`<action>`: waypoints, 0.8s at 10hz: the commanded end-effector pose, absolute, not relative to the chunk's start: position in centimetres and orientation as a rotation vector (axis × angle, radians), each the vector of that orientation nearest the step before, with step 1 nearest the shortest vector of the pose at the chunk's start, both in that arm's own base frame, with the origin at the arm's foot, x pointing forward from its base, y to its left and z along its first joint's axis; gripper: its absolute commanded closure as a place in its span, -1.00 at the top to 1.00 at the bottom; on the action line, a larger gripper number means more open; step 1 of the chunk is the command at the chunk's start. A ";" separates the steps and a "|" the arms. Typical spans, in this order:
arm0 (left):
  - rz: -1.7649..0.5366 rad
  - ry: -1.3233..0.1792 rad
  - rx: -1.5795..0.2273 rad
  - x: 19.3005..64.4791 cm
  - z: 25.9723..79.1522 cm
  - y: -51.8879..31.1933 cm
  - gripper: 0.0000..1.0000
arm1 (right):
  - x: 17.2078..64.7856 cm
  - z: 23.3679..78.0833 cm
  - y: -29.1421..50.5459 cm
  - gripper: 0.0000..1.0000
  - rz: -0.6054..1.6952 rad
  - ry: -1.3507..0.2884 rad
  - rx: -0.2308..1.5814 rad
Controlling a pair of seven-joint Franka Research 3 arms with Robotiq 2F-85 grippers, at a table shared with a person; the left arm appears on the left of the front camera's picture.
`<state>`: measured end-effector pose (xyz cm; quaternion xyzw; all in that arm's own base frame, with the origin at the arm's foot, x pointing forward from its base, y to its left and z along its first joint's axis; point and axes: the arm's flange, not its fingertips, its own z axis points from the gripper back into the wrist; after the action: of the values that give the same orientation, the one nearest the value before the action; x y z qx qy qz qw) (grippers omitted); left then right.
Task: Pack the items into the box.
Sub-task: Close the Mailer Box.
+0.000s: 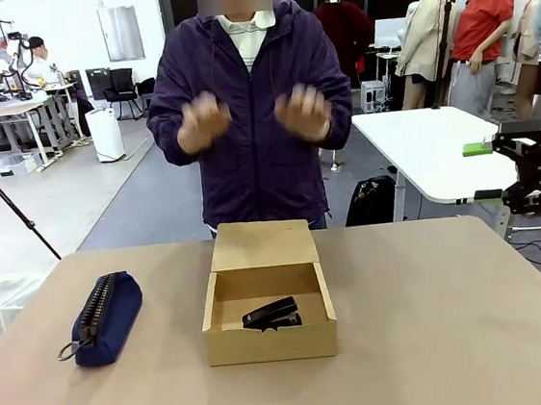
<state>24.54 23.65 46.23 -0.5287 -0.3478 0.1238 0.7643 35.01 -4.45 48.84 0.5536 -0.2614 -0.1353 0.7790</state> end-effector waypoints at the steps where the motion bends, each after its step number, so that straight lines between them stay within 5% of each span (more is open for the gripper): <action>1: 0.258 -0.779 -1.166 24.6 46.3 23.7 1.00 | 34.9 49.0 -4.6 1.00 -0.275 -0.567 1.199; 8: 0.258 -0.779 -1.166 24.6 46.3 23.7 1.00 | 34.9 49.0 -4.6 1.00 -0.275 -0.567 1.199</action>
<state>24.54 23.65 46.23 -0.5287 -0.3478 0.1238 0.7643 35.01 -4.44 48.84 0.5538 -0.2612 -0.1351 0.7790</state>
